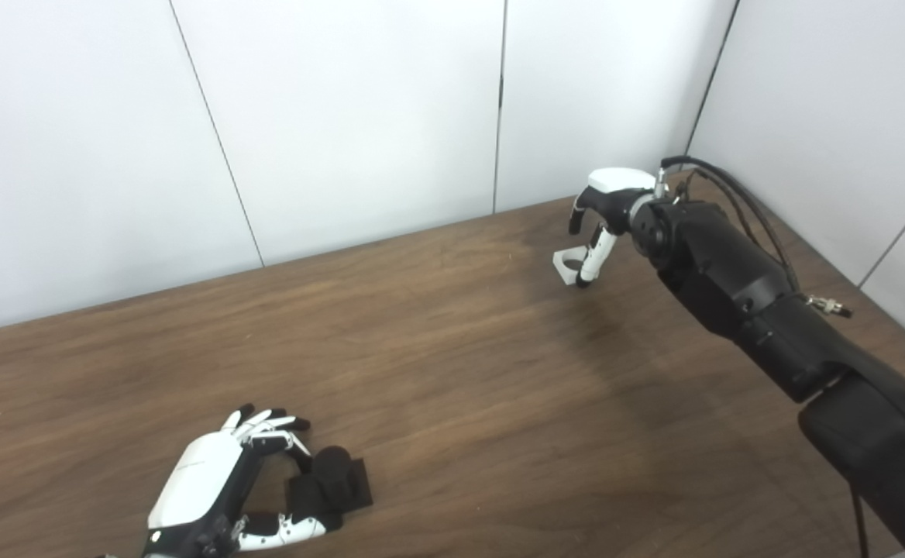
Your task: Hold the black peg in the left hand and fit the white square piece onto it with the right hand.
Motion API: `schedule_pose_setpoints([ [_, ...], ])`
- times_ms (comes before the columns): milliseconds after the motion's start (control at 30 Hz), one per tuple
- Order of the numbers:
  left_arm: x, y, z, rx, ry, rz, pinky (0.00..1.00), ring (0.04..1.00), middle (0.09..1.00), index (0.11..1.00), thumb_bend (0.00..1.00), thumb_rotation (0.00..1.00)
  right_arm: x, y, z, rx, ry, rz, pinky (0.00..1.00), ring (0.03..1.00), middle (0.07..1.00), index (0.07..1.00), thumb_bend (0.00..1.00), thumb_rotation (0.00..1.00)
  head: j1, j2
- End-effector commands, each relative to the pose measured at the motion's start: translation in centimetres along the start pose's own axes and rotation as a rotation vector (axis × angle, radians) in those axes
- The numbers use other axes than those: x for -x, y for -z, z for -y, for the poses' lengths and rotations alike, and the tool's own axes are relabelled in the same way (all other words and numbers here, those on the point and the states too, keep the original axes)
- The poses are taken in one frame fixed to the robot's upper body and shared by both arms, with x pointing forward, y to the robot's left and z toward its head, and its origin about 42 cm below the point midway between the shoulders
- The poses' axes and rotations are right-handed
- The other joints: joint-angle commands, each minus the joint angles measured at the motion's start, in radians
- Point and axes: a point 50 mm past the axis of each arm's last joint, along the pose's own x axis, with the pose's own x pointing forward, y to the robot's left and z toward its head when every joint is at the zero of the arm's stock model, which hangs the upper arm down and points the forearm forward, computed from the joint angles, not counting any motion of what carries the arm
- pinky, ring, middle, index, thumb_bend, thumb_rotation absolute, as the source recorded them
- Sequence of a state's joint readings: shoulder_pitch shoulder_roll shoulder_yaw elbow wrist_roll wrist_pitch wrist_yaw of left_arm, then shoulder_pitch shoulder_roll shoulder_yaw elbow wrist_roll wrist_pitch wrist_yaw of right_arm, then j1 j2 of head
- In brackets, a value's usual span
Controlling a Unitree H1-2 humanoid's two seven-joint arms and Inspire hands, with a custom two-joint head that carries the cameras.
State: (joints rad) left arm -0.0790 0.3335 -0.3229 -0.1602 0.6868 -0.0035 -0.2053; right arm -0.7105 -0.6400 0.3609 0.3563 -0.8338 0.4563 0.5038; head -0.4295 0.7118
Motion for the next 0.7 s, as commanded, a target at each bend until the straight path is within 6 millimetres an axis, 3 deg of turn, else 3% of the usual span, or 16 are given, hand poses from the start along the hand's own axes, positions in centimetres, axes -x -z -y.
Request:
schedule_pose_setpoints([
  [0, 1.6, 1.8, 0.9, -0.027, 0.091, -0.101, 1.00, 0.893, 0.792, 0.486, 0.52, 0.05, 0.3, 0.6, 2.8, 0.009, 0.090, -0.002, 0.97, 0.977, 0.904, 0.686, 0.85, 0.21, -0.001, 0.001],
  [667, 1.5, 1.7, 0.7, -0.031, 0.089, -0.105, 1.00, 0.891, 0.789, 0.486, 0.52, 0.05, -0.3, 0.2, 1.3, -0.001, 0.076, 0.008, 0.94, 0.968, 0.891, 0.671, 0.87, 0.22, 0.003, 0.005],
])
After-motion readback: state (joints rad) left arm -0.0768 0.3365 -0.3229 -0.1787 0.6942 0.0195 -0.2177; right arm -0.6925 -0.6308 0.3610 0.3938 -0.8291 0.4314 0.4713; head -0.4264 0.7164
